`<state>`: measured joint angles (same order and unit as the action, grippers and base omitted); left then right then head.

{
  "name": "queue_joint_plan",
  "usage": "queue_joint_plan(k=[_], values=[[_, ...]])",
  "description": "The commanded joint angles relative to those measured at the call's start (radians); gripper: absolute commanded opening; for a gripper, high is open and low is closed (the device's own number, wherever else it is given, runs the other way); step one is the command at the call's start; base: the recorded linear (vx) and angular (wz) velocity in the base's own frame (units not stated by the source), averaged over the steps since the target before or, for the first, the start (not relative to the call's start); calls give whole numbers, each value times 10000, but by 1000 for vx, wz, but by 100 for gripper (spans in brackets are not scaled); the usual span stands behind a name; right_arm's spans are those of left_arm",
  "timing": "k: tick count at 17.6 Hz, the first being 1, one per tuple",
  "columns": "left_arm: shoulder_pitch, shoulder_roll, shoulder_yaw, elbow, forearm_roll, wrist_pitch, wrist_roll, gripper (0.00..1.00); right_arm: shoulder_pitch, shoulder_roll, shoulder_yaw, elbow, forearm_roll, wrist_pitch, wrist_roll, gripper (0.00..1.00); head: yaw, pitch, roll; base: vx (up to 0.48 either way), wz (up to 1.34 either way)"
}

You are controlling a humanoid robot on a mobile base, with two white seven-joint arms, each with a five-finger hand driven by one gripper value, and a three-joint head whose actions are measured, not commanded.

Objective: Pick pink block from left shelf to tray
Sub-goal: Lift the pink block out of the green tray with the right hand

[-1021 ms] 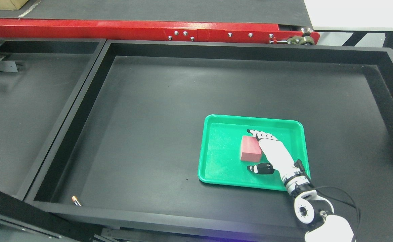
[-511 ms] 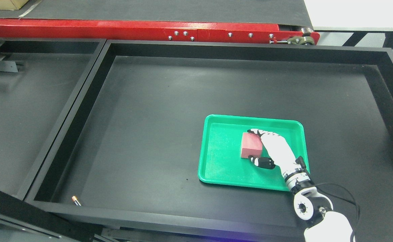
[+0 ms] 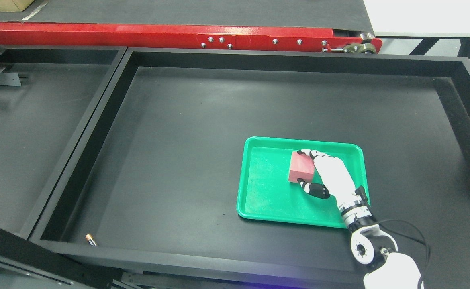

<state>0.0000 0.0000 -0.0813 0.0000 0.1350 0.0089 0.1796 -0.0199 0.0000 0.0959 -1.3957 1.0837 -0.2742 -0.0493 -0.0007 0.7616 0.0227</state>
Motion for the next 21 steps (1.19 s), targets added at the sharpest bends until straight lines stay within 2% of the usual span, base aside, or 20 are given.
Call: queue_joint_plan(k=[1,5,9,11,21], values=[[-291,175,0,-174,0,3,-1,100,-1,-175,-297,-307,101,-828,-1083,2,0,0,0,0,0],[-291,175,0,-174,0,3,-1,100,780,-175,-575,-1488,-176,-1736,-3412,3,0,0,0,-5,8],[-291,175,0,-174,0,3,-1,100,1333,-200,-774,-2102,-450,-1951,-4950,3,0,0,0,-31,52],[-291,175,0,-174,0,3,-1,100,1503,-200,-1065,-2395,-850,-2396,-4968,3,0,0,0,-66,122],[-306,175,0,-174,0,3,-1,100,1749,-175,-1097,-2380,-959,-2428,-4723,3,0,0,0,-108,377]])
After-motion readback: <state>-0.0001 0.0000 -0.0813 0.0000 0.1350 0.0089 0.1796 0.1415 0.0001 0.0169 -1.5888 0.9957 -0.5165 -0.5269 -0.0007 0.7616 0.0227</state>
